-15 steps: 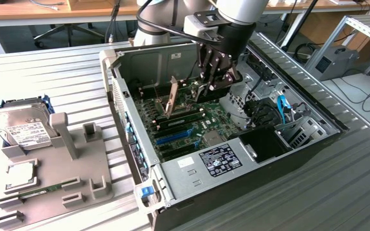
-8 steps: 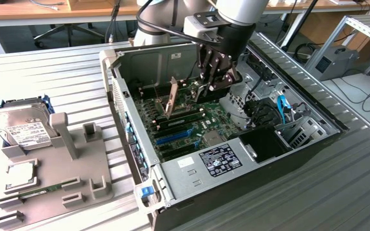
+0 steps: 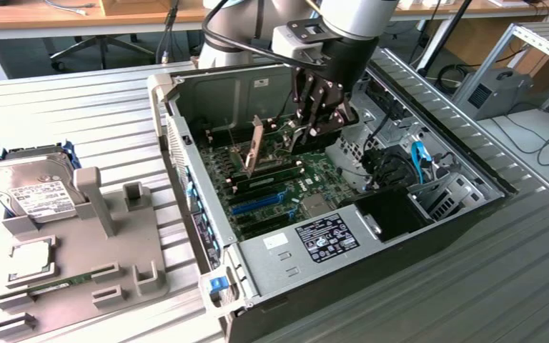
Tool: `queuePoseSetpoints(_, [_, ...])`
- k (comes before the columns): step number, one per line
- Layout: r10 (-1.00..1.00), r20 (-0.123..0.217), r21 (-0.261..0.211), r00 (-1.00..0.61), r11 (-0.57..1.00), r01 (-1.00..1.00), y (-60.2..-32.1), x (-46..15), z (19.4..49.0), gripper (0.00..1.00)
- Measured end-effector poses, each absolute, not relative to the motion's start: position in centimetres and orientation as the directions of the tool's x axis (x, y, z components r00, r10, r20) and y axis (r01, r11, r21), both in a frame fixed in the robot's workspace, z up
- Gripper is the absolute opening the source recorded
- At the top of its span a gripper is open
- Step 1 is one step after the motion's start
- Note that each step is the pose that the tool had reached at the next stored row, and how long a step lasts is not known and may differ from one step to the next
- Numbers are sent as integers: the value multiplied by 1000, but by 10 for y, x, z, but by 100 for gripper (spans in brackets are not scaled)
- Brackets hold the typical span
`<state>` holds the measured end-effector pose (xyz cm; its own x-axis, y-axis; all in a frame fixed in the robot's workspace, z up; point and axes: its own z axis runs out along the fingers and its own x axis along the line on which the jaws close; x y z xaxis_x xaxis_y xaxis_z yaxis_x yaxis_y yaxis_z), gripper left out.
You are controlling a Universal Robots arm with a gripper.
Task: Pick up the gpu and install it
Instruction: 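Insert the gpu into the slot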
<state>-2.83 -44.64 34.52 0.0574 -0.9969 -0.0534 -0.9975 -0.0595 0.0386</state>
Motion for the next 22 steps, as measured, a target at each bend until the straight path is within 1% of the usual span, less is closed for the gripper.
queuePoseSetpoints(22, [-997,-53,39,57,-60,-997,-446,-28,340,26])
